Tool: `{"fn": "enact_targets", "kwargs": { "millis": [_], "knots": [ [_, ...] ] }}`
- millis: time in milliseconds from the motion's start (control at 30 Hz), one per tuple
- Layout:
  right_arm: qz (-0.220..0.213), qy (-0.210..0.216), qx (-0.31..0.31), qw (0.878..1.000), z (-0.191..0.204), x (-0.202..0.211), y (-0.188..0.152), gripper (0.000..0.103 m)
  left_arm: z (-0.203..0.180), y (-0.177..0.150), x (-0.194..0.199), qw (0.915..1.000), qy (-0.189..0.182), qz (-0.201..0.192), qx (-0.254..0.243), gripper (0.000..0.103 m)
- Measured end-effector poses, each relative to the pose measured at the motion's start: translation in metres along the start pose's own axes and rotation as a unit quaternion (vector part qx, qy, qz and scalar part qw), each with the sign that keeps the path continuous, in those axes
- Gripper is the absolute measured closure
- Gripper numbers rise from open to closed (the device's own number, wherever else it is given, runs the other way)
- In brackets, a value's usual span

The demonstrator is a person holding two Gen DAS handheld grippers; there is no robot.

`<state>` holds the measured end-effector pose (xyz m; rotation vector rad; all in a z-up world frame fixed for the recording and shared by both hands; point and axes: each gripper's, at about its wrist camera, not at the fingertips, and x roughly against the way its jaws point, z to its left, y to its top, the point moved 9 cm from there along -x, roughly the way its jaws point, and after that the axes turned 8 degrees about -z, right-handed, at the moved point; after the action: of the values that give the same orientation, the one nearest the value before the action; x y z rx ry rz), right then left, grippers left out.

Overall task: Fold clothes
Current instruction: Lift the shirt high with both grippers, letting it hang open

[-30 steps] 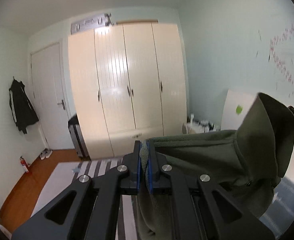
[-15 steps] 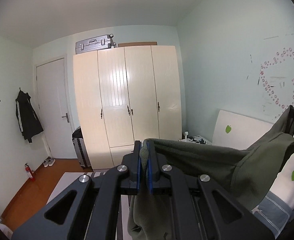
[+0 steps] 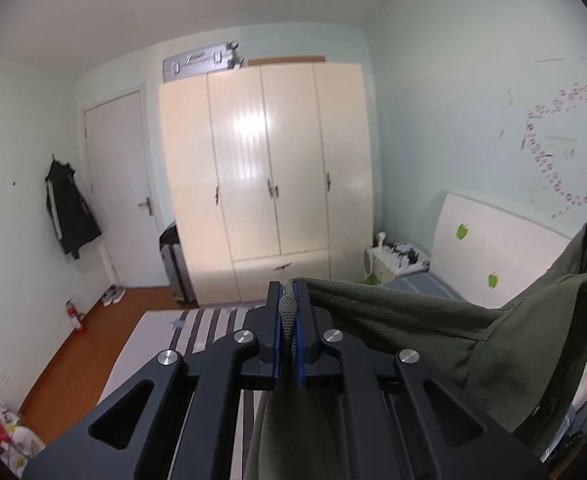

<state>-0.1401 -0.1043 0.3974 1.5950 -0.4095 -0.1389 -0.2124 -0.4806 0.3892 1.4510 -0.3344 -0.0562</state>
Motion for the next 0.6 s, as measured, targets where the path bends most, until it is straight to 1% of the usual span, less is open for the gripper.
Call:
{"fn": "enact_targets", "kwargs": {
  "millis": [33,100,200,233,267,300,333,400,533,600],
  "knots": [
    [0.009,0.004,-0.001,1.000,-0.001,-0.013,-0.007,0.099,-0.001,-0.004,-0.011,1.0000,0.007,0.007,0.000,0.099],
    [0.028,0.010,-0.003,1.000,-0.005,-0.041,-0.026,0.099,-0.005,-0.025,-0.044,0.9993,0.024,0.028,-0.003,0.099],
    [0.066,0.022,-0.009,0.998,-0.013,-0.106,-0.065,0.099,-0.013,-0.064,-0.096,0.9969,0.048,0.062,-0.006,0.099],
    [0.081,0.026,-0.010,0.996,-0.014,-0.133,-0.086,0.099,-0.015,-0.084,-0.116,0.9958,0.053,0.075,-0.005,0.099],
    [0.096,0.029,-0.010,0.995,-0.016,-0.160,-0.108,0.099,-0.018,-0.108,-0.140,0.9951,0.046,0.086,-0.014,0.099],
    [0.106,0.031,-0.010,0.994,-0.016,-0.184,-0.131,0.099,-0.023,-0.132,-0.162,0.9947,0.027,0.095,-0.030,0.099],
    [0.117,0.034,-0.010,0.992,-0.016,-0.209,-0.154,0.099,-0.027,-0.162,-0.188,0.9934,0.021,0.107,-0.036,0.099],
    [0.140,0.032,-0.007,0.990,-0.014,-0.263,-0.217,0.099,-0.032,-0.229,-0.240,0.9907,0.034,0.127,-0.036,0.099],
    [0.193,0.018,-0.002,0.981,-0.004,-0.367,-0.370,0.099,-0.043,-0.381,-0.347,0.9865,0.047,0.154,-0.030,0.099],
    [0.215,0.009,0.004,0.977,0.001,-0.413,-0.441,0.099,-0.049,-0.449,-0.392,0.9847,0.051,0.163,-0.037,0.099]
  ]
}}
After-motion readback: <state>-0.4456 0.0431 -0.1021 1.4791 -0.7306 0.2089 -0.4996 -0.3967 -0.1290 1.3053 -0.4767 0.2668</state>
